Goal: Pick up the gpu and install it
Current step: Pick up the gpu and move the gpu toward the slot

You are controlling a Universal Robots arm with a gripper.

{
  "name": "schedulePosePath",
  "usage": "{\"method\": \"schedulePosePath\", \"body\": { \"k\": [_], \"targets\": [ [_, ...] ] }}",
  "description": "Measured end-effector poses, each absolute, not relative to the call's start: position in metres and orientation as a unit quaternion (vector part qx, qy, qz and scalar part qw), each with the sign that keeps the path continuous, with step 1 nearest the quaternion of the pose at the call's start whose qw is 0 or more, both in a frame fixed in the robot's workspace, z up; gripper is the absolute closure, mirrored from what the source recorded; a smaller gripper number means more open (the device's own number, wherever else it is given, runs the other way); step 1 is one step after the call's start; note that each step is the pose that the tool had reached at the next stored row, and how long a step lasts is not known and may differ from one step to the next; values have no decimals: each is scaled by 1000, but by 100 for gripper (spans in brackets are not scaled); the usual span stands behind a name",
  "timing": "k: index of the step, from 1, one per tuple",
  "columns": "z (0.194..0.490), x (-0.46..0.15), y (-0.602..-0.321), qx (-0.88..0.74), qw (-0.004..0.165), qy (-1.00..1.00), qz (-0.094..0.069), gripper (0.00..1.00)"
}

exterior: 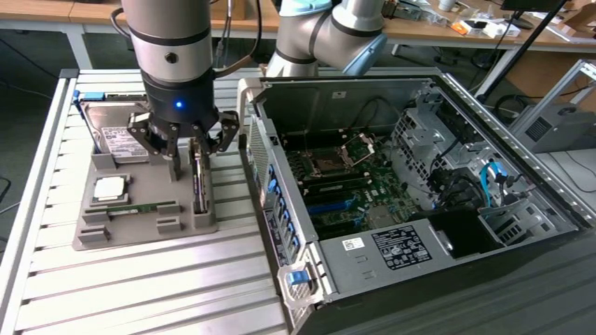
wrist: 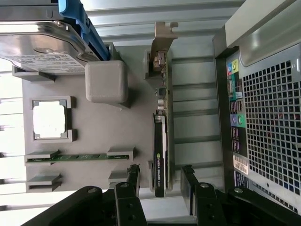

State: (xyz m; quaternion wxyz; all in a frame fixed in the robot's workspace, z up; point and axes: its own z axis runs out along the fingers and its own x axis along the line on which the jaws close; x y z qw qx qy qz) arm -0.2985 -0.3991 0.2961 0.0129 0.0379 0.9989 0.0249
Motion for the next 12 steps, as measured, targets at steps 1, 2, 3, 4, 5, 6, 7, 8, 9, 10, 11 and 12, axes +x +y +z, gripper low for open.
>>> {"method": "schedulePosePath", "body": {
  "k": [1,2,3,4,5,6,7,8,9,10,11,12],
  "targets": [
    [296,-299,-399,38,13,999,25,52],
    [295,-299,-399,38,13,999,25,52],
    [295,-299,-399,38,13,999,25,52],
    [295,-299,-399,38,13,999,25,52],
    [295,-299,-399,38,13,999,25,52],
    [295,-299,-399,38,13,999,25,52],
    [294,-299,-399,38,13,999,25,52],
    [294,-299,-399,38,13,999,25,52],
    [294,-299,-399,38,13,999,25,52],
    [294,-299,-399,38,13,999,25,52],
    [294,-299,-399,38,13,999,25,52],
    [293,-299,-399,38,13,999,25,52]
  ]
}}
